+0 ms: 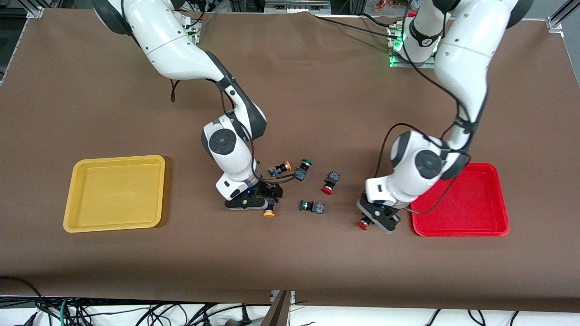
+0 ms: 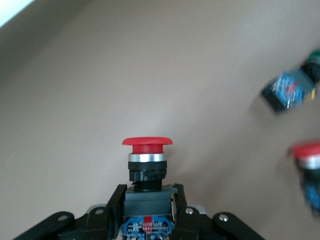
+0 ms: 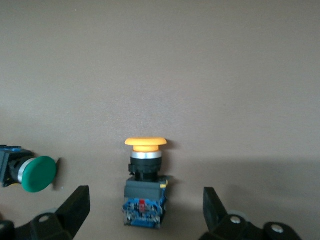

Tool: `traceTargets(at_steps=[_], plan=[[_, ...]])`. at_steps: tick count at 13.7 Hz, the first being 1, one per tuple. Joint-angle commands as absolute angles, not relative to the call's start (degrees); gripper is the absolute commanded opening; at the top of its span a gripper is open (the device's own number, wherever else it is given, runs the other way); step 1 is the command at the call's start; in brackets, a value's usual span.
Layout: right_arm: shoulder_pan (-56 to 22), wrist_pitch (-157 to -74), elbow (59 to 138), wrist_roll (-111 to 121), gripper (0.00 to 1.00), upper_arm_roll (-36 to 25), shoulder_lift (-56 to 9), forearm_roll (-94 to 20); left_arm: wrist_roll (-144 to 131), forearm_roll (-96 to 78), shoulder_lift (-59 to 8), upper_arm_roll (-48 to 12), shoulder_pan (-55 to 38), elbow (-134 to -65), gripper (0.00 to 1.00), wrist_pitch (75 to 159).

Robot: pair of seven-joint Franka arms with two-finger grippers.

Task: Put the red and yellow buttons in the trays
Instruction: 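Place the red button in the red tray while the right carries yellow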

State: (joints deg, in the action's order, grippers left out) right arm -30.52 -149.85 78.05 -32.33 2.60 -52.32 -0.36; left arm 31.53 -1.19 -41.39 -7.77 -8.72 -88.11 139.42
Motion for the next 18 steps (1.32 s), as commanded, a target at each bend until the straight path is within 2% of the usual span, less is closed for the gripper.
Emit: traceTargets(at_steps=[1, 2, 3, 4, 6, 7, 9, 11, 12, 13, 14, 15, 16, 18], plan=[[-31.55, -152.13, 75.06, -33.40, 1.00, 1.85, -55.19, 0.88, 38.30, -0.35, -36.75, -8.26, -3.62, -90.35, 0.05, 129.85], [-31.90, -152.23, 74.88, -33.40, 0.96, 1.85, -55.46, 0.88, 40.41, -0.44, -36.39, -8.17, -1.34, -90.26, 0.05, 126.42], [-31.90, -152.23, 74.88, -33.05, 0.71, 1.85, -55.46, 0.97, 42.52, -0.35, -36.30, -8.26, 1.03, -90.18, 0.05, 123.34], [-31.82, -152.23, 74.88, -32.79, 0.39, 1.85, -55.46, 1.31, 44.63, -0.44, -36.21, -8.17, 3.14, -90.35, 0.05, 119.40], [-31.90, -152.31, 74.88, -32.70, 0.08, 1.85, -55.63, 1.41, 45.88, -1.05, -36.21, -8.26, 7.19, -90.44, 0.06, 111.57], [-32.08, -152.31, 74.97, -32.78, 0.00, 1.85, -55.72, 1.84, 45.36, -1.05, -36.21, -8.17, 7.55, -90.79, 0.09, 111.10], [-32.26, -152.31, 74.97, -32.78, 0.00, 1.85, -55.99, 5.25, 45.44, -0.62, -36.65, -7.91, 7.82, -91.93, 0.10, 111.62], [-31.73, -152.05, 74.97, -32.08, 0.00, 1.85, -55.64, 7.03, 46.05, -0.44, -36.83, -7.91, 8.96, -95.25, 0.12, 116.34], [-31.29, -151.70, 74.97, -31.47, 0.00, 1.85, -55.37, 7.03, 46.05, -0.44, -36.74, -7.91, 9.14, -96.75, 0.15, 118.19], [-30.77, -151.18, 74.97, -29.90, 0.00, 1.67, -54.76, 7.03, 46.05, -0.44, -36.83, -7.91, 9.14, -97.64, 0.23, 119.43], [-29.37, -148.56, 74.88, -26.84, 0.00, 1.67, -53.62, 6.86, 45.97, -0.53, -36.91, -7.91, 9.14, -97.82, 0.37, 119.53], [-27.70, -144.53, 74.88, -22.63, 0.00, 2.10, -51.96, 6.51, 45.97, -0.53, -37.09, -7.91, 9.23, -97.91, 0.58, 119.62], [-26.21, -140.66, 74.88, -18.41, 0.00, 2.20, -50.12, 5.89, 46.14, -0.53, -37.18, -7.91, 9.49, -97.91, 1.00, 119.62], [-21.99, -132.93, 74.97, -8.49, 0.00, 2.20, -46.34, 1.96, 46.41, -0.53, -36.48, -8.17, 9.76, -97.65, 1.00, 119.01]])
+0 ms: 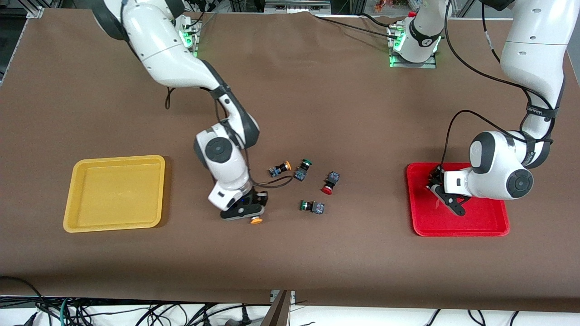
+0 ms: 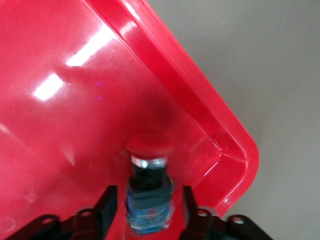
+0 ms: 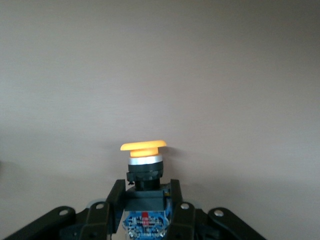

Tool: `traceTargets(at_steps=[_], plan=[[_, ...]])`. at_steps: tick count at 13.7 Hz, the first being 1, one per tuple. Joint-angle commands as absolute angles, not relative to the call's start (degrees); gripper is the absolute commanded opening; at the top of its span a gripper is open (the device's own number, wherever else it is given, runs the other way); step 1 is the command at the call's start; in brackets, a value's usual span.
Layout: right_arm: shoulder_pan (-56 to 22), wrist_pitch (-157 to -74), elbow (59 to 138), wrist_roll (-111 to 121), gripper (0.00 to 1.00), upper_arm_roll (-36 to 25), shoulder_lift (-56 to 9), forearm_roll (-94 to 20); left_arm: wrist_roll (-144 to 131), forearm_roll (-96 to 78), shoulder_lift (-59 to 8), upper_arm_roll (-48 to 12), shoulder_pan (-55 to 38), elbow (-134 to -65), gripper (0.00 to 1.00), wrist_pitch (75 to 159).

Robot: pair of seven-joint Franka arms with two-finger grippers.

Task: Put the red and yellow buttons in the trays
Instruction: 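Place the red button in the red tray while the right carries yellow, then release the yellow button in the yellow tray while the left reaches red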

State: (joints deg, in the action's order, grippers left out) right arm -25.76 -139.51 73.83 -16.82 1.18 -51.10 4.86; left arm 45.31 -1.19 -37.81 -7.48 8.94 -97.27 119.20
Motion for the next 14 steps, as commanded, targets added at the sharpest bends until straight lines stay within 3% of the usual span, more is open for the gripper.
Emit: traceTargets(at_steps=[1, 4, 6, 9, 11, 14], plan=[[-19.54, -128.54, 74.97, -2.26, 0.00, 2.11, -44.75, -1.46, 46.41, -0.53, -35.60, -8.26, 9.76, -97.56, 1.00, 118.83], [-11.20, -114.65, 77.16, 14.10, 0.00, 1.49, -40.09, -3.43, 44.75, -0.70, -30.95, -10.44, 8.70, -97.03, 1.00, 115.41], [-5.48, -109.80, 78.65, 22.72, 0.00, 0.89, -38.50, -2.73, 36.78, -0.79, -30.06, -14.30, 8.70, -96.77, 1.00, 115.14], [-2.99, -110.21, 82.08, 36.26, 0.00, -6.22, -38.14, -3.33, 23.25, -0.61, -30.49, -20.55, 6.78, -94.23, 1.00, 115.57], [0.33, -110.48, 84.45, 38.23, 0.00, -8.78, -38.06, -3.60, 15.68, -0.88, -32.59, -20.57, 1.08, -91.86, 1.00, 117.06], [7.02, -114.59, 84.99, 43.83, 0.00, -8.18, -40.60, -4.04, 10.22, -0.35, -37.16, -20.39, -4.90, -92.28, 1.00, 132.50]])
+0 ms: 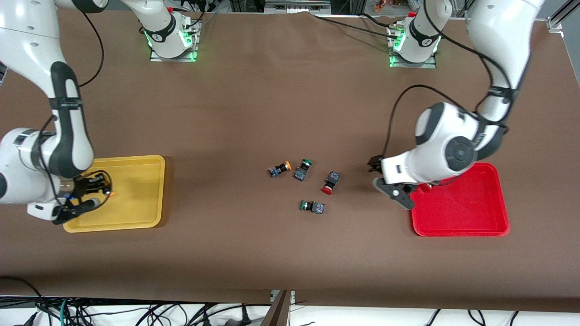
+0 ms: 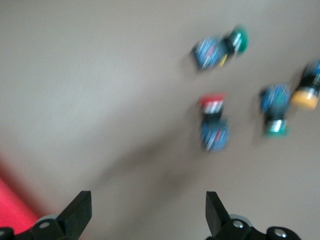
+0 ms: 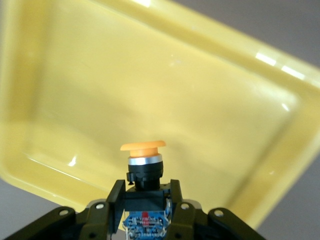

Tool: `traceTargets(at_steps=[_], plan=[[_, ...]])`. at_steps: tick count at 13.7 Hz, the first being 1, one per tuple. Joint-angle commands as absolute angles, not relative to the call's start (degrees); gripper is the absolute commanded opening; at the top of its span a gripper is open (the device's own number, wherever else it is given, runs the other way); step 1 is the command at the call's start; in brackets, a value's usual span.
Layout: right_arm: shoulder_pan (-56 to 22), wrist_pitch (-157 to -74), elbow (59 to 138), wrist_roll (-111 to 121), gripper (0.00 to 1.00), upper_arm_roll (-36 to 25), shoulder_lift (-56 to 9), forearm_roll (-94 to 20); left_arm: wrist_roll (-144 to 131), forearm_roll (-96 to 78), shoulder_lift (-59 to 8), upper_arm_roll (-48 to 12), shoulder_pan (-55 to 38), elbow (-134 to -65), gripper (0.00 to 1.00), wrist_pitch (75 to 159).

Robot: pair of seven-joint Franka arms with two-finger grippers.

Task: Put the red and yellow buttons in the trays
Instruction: 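Release the yellow button in the yellow tray while the left reaches red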

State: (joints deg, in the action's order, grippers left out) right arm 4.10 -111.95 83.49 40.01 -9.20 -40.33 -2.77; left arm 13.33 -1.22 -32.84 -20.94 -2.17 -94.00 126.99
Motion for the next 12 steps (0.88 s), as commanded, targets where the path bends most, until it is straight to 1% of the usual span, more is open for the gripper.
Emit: traceTargets(at_steps=[1, 3, 6, 7, 8, 10, 12], plan=[[7.03, -115.22, 85.16, 44.29, 0.00, -8.17, -40.78, -4.04, 8.54, -0.26, -38.57, -20.13, -6.49, -92.29, 1.00, 134.10], [7.03, -116.19, 85.43, 44.38, 0.00, -8.09, -40.87, -4.04, 4.59, 2.44, -40.33, -19.60, -9.39, -92.37, 1.00, 137.97], [7.03, -118.91, 85.43, 44.65, 0.00, -6.95, -42.01, -4.04, -9.61, 17.08, -42.53, -19.69, -12.47, -94.39, 1.00, 140.44], [6.86, -119.09, 85.34, 44.65, 0.39, -6.86, -42.36, -4.04, -15.32, 21.49, -43.15, -19.69, -13.26, -94.66, 1.00, 140.45], [6.77, -118.92, 85.34, 44.56, 0.99, -6.77, -42.36, -4.04, -19.30, 24.49, -43.42, -19.69, -14.23, -94.83, 1.00, 140.45], [6.59, -118.13, 84.99, 44.39, 1.00, -6.07, -41.84, -4.04, -23.45, 25.66, -44.47, -19.78, -15.11, -94.57, 1.00, 140.54], [6.07, -114.46, 84.64, 43.34, 1.00, -3.70, -39.30, -3.96, -23.82, 25.66, -44.73, -19.86, -15.21, -94.75, 1.00, 140.54]])
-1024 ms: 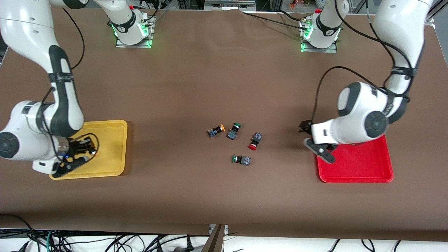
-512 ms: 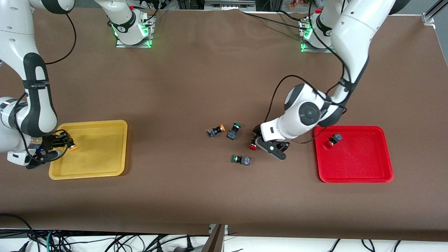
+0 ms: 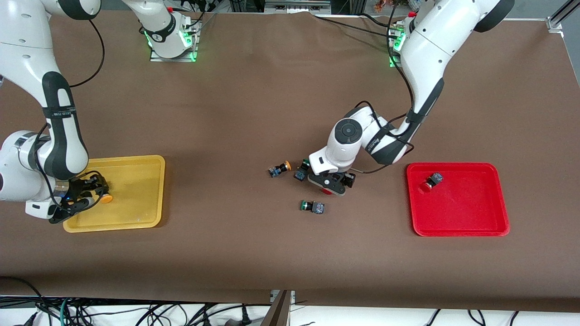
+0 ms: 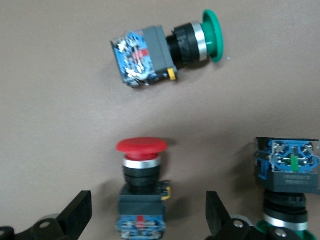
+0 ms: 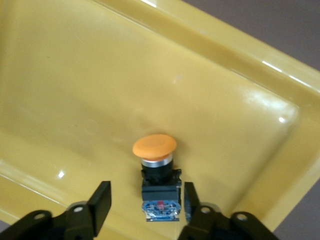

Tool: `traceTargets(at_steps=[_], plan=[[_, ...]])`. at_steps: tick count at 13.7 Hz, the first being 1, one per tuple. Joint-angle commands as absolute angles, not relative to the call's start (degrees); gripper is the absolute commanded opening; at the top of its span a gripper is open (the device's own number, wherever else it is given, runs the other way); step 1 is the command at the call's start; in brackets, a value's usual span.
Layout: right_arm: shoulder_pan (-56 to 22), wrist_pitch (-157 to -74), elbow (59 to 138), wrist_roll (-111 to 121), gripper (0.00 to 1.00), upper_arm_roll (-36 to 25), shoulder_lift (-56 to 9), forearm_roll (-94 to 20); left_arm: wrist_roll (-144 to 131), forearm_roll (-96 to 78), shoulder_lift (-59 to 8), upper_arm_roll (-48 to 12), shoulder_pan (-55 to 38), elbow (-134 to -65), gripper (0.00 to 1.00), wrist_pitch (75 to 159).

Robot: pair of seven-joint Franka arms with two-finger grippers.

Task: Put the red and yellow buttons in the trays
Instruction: 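Release the yellow button in the yellow tray while the left reaches red, then grasp the second red button with the left gripper while the right withdraws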

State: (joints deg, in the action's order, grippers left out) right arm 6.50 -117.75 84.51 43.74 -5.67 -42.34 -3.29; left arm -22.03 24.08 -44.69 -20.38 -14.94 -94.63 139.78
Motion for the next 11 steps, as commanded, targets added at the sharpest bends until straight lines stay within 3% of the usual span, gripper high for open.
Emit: traceTargets(at_steps=[1, 3, 4, 5, 6, 9, 11], plan=[[5.11, -112.69, 84.29, 41.15, 1.00, -2.91, -38.50, -3.96, -23.12, 25.75, -45.08, -19.86, -15.21, -94.75, 1.00, 140.45], [1.86, -109.18, 84.20, 31.69, 1.00, -2.20, -36.83, -3.96, -20.50, 25.84, -45.17, -19.78, -15.21, -94.75, 1.00, 140.45], [-0.24, -108.03, 84.20, 26.42, 1.00, -2.20, -36.30, -3.96, -17.61, 25.84, -45.18, -19.78, -15.12, -94.75, 0.95, 140.45], [-2.61, -107.76, 84.20, 20.97, 1.00, -2.20, -36.04, -3.96, -14.45, 25.84, -45.09, -19.78, -15.12, -94.75, 0.57, 140.45], [-4.55, -107.75, 84.20, 15.96, 1.00, -2.11, -35.77, -3.96, -14.24, 25.75, -45.09, -19.86, -14.77, -94.75, 0.28, 140.28], [-10.97, -108.36, 84.20, -1.43, 1.00, -1.76, -35.86, -4.13, -13.71, 25.66, -44.65, -19.95, -12.93, -95.36, 0.10, 139.84], [-14.57, -108.63, 84.20, -14.62, 1.00, -1.76, -36.21, -6.83, -13.80, 25.66, -42.47, -20.30, -11.26, -95.71, 0.09, 137.31]])
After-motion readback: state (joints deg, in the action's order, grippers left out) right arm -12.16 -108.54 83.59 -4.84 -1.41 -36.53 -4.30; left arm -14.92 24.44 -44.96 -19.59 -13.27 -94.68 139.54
